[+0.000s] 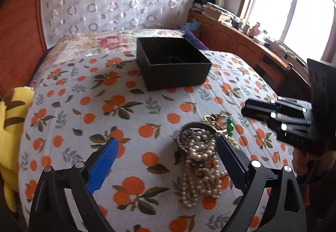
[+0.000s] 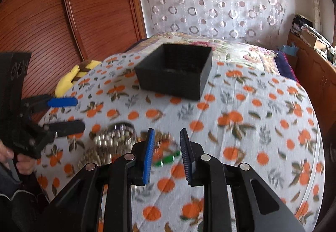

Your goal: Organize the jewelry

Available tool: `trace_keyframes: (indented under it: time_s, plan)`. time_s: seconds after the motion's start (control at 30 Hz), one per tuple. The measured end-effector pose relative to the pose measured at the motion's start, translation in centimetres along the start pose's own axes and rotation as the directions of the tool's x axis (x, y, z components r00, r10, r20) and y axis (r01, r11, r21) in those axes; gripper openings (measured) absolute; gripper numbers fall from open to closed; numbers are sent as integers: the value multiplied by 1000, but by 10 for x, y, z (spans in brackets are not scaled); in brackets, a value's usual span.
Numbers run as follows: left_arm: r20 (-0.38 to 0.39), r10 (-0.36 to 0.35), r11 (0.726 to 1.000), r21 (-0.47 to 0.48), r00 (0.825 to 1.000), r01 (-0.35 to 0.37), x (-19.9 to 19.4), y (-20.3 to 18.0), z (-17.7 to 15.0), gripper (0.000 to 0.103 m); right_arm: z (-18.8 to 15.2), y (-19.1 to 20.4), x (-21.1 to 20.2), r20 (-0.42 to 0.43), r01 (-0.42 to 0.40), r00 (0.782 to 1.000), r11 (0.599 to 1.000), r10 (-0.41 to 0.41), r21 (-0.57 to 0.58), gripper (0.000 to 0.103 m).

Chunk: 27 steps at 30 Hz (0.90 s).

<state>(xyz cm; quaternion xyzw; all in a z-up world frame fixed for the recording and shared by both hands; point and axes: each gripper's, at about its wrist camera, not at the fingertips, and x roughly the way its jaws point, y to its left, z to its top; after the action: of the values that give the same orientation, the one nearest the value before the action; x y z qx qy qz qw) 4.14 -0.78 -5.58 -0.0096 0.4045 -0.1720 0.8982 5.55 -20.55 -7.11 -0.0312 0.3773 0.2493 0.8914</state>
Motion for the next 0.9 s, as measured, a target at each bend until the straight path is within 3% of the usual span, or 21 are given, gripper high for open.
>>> trace_keyframes:
  time_s: [0.67,0.8,0.9]
  plan:
    - [-134,-80,996,20,988,83,57,-25,8,89,-39,-7,-7,-18,6,1000,1000,-5,24,27]
    - [-139,-71,996,41,988,77,62,-29,8,81,-39,-8,-7,-16,5,1000,1000,-5,25,27]
    - [-138,-83,994,53,987,91,61,-30,8,61,-38,-10,-6,-16,2,1000,1000,-2,27,27]
